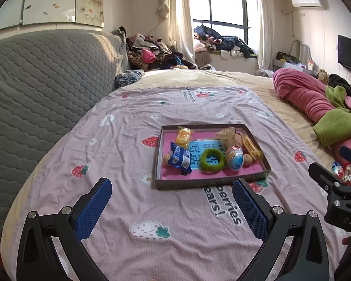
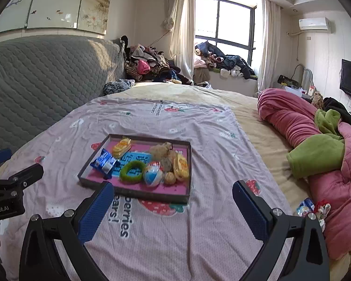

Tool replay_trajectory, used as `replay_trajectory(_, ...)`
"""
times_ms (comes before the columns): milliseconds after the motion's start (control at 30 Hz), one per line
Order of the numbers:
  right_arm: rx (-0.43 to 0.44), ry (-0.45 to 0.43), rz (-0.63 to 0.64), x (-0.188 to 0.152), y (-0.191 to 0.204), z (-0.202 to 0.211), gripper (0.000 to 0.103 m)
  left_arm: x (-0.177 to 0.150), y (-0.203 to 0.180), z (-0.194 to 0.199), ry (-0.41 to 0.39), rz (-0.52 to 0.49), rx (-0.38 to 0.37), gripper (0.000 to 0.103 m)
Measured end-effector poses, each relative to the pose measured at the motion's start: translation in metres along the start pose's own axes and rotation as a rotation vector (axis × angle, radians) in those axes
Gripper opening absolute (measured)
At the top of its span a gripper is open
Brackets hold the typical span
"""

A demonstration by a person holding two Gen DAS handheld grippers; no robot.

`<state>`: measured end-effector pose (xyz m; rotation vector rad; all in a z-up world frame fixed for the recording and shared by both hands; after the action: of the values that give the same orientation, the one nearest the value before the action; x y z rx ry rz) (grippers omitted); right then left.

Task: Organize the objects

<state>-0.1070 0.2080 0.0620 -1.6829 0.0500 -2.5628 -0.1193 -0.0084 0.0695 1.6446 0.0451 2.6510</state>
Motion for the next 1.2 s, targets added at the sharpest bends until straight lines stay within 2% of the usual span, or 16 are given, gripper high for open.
replay_trajectory(433,0.005,0.027,-0.014,-0.026,-0.002,0.012,0.102,-0.033,0.000,0.012,0.032,-0.014,0.016,0.103)
replay_trajectory(700,0.002,0.041,-0.022,-0.042,-0.010,0.015,0.102,-0.050,-0.004,0.015,0.046,-0.021,-0.001,0.103)
replay_trajectory(1200,0.000,0.078,-0.020,-0.071,-0.013,0.009,0.102,-0.076,0.002,-0.004,0.095,-0.002,0.006,0.103)
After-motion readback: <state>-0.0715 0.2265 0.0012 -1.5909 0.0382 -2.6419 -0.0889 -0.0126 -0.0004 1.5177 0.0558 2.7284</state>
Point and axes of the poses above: each gripper's, at about its wrist camera, not at the fingertips, and z roughly against the way its jaws point, y to its left, x to its top, the point moved 4 cm from there along -z, roughly the way its jaws point, and after that the axes turned 9 degrees about -y, right-handed, at the moved point
